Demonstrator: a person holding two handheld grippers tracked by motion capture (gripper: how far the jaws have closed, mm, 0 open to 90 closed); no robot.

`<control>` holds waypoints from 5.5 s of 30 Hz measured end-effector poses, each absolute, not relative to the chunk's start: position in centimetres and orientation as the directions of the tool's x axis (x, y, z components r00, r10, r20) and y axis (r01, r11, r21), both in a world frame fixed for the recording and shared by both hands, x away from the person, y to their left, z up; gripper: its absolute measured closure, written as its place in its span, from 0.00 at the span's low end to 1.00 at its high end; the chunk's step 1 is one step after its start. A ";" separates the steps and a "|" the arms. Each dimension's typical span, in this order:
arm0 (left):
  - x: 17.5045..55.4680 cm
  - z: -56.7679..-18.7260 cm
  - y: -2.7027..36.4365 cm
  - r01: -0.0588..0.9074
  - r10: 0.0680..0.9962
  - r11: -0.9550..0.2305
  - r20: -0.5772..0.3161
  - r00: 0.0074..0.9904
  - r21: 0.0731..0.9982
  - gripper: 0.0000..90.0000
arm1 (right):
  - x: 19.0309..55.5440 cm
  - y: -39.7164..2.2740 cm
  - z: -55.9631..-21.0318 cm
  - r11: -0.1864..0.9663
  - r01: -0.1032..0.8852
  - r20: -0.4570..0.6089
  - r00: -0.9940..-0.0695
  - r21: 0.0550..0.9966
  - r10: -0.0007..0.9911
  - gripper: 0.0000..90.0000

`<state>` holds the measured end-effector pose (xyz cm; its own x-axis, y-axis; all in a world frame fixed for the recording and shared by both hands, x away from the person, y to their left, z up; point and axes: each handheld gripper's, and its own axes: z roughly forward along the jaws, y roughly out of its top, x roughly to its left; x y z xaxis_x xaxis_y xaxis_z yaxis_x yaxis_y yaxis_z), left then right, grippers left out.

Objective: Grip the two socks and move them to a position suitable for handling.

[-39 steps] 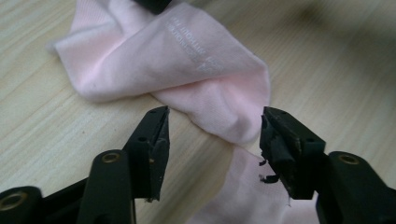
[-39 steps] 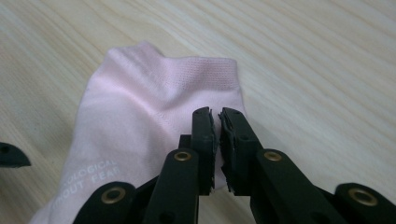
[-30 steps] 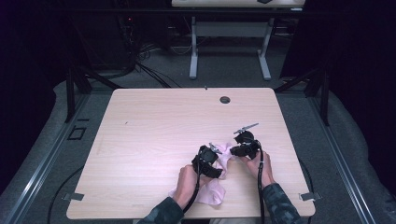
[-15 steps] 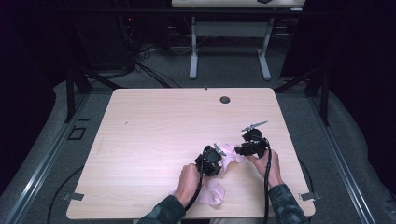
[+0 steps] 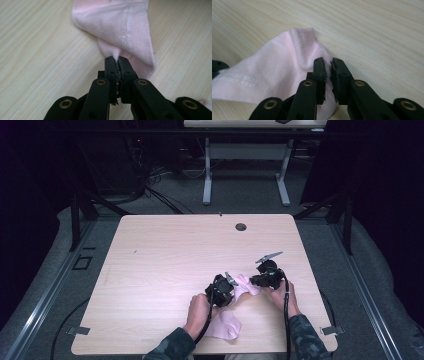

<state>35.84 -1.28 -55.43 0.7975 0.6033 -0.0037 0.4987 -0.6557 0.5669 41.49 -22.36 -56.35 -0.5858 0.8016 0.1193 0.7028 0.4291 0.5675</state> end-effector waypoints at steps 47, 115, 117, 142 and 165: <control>37.1 -55.9 7.4 0.619 0.735 -0.589 0.025 0.678 0.519 0.80 | 39.1 -18.6 -56.5 0.459 0.672 0.102 -0.620 0.581 0.778 0.87; 26.8 -54.9 12.9 0.632 0.711 -0.557 -0.084 0.698 0.539 0.95 | 28.6 -17.4 -54.0 0.494 0.664 0.225 -0.697 0.562 0.681 0.92; 26.9 -55.2 12.8 0.631 0.708 -0.566 -0.078 0.701 0.532 0.93 | 28.6 -17.3 -54.5 0.489 0.671 0.235 -0.692 0.557 0.682 0.92; 27.3 -52.1 17.2 0.613 0.790 -0.460 -0.019 0.613 0.643 0.12 | 27.9 -20.7 -52.3 0.384 0.591 0.162 -0.667 0.710 0.727 0.27; 27.9 -54.0 25.3 0.691 0.919 -0.279 -0.025 0.394 0.667 0.00 | 28.2 -28.6 -53.1 0.263 0.641 0.112 -0.482 0.721 0.869 0.00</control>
